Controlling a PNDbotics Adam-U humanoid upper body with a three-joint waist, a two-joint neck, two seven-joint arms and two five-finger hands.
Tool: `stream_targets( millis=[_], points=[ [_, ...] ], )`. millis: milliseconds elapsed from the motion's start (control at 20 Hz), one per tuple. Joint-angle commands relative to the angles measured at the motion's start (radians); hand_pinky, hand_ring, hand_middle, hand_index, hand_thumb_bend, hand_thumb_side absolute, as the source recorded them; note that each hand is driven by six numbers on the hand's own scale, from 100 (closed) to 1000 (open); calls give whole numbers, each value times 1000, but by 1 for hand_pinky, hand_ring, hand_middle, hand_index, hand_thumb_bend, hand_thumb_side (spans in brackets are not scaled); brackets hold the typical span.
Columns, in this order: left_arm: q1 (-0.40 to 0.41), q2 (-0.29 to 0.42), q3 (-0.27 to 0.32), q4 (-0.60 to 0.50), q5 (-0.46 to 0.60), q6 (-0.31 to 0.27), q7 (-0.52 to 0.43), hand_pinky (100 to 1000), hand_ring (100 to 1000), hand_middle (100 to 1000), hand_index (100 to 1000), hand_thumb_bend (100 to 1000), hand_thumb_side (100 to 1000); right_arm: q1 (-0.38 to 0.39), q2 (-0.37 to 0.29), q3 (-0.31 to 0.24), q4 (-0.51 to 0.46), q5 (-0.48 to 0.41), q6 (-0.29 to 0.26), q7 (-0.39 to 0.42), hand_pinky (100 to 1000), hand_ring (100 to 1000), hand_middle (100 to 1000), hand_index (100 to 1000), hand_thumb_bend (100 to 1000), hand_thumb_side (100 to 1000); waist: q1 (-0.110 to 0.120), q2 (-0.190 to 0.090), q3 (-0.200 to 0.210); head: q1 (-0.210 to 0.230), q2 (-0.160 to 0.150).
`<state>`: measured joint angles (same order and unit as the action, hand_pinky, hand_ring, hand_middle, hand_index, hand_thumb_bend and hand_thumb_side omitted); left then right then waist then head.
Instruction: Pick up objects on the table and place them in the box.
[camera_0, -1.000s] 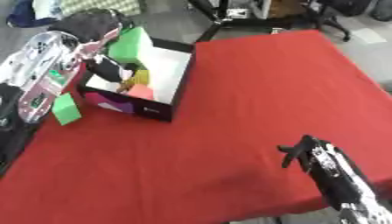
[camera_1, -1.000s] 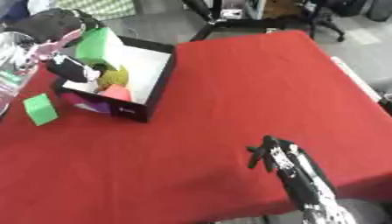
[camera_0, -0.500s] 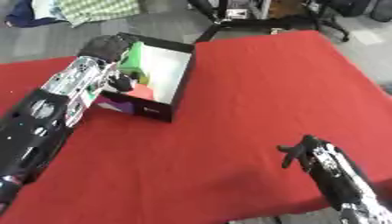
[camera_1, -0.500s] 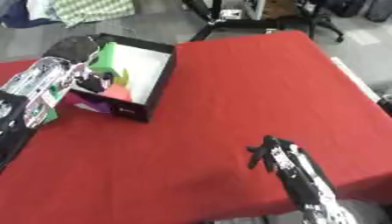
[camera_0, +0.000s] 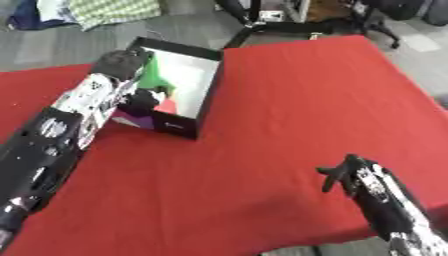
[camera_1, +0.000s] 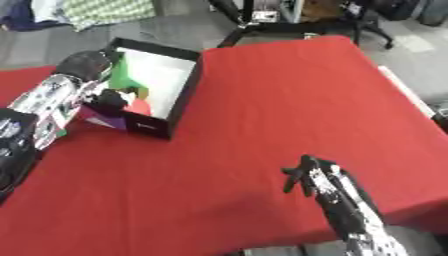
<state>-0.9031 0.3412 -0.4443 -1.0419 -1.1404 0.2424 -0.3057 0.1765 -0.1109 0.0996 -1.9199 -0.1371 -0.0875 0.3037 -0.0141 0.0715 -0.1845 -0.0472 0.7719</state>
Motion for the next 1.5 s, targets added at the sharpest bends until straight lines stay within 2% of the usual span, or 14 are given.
stream_targets(
  millis=[50, 650, 700, 900, 1100, 1250, 1500],
  points=[
    [-28, 19, 12, -21, 15, 6, 20, 853, 847, 938, 1000, 256, 1000, -4, -6, 1, -11, -5, -2, 1, 832, 445, 205, 471, 100, 704, -12, -8, 1, -2, -2],
    [-26, 56, -6, -101, 69, 22, 26, 855, 848, 939, 1000, 272, 1000, -2, -5, -1, -11, 0, -2, -2, 833, 445, 205, 471, 100, 716, -9, -6, 3, -2, -2],
    [-31, 63, -6, -108, 74, 18, 28, 860, 851, 942, 1000, 334, 1000, -1, -6, -2, -11, 1, -2, -3, 832, 445, 205, 471, 100, 711, -8, -8, 4, -8, -2],
    [-33, 123, -3, -194, 125, -3, -2, 861, 853, 942, 1000, 374, 1000, 1, -9, -5, -12, 1, -5, -5, 832, 445, 204, 471, 100, 699, -6, -12, 9, -22, -2],
    [-30, 169, 2, -271, 155, 9, -63, 864, 857, 949, 1000, 413, 1000, 4, -10, -8, -11, 3, -4, -9, 832, 445, 204, 471, 100, 702, -3, -14, 13, -26, -2],
    [-24, 178, -2, -298, 150, 6, -100, 875, 874, 965, 1000, 519, 1000, 4, -12, -4, -11, 3, -5, -6, 832, 445, 204, 471, 100, 700, -3, -16, 14, -27, -2],
    [-20, 179, -3, -309, 122, -30, -148, 878, 880, 971, 1000, 555, 1000, 4, -11, -7, -11, 2, -6, -8, 832, 445, 205, 471, 100, 697, -3, -16, 11, -30, -2]
  ],
)
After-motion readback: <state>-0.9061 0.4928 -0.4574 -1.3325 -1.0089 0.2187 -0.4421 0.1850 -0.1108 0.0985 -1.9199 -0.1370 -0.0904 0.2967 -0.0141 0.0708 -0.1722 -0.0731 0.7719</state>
